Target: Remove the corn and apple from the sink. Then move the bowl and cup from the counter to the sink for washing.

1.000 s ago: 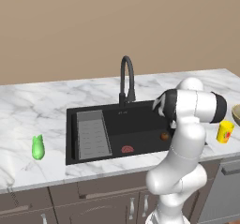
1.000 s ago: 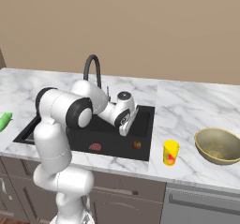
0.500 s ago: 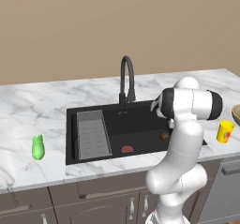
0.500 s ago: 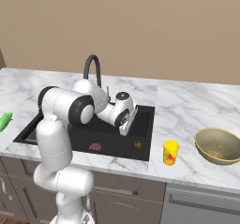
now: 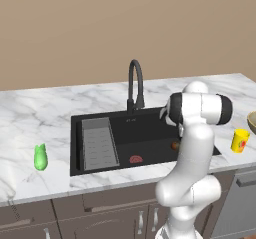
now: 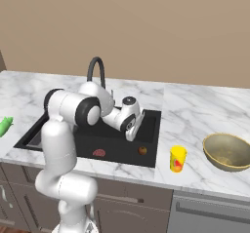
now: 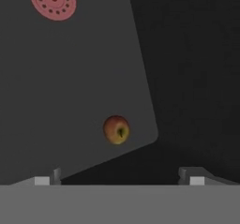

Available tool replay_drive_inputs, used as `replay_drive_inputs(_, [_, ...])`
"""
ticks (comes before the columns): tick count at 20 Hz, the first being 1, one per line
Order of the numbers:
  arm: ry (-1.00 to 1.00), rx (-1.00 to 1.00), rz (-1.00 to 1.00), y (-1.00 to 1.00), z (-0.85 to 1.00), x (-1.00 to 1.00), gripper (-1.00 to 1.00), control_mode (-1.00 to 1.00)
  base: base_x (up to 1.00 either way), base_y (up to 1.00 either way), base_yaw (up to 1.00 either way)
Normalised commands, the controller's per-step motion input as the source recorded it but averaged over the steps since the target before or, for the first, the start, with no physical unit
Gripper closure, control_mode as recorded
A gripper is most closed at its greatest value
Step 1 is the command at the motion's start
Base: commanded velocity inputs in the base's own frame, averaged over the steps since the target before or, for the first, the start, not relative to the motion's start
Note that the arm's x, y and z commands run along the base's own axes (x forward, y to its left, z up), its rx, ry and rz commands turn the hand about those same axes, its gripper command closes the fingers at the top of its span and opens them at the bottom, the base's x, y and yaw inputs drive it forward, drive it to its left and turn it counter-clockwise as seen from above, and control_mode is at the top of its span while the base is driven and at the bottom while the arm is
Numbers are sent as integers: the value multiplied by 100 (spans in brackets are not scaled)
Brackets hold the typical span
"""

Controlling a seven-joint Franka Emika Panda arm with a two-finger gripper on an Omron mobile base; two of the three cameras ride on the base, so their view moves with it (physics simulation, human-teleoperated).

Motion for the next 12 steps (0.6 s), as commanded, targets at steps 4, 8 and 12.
replay_drive_inputs(4, [0, 0, 0, -3, -15, 12, -100, -100, 0, 0, 0])
replay_drive_inputs(8, [0, 0, 0, -3, -14, 8, -100, -100, 0, 0, 0])
replay_drive_inputs(12, [0, 0, 0, -5, -12, 1, -100, -100, 0, 0, 0])
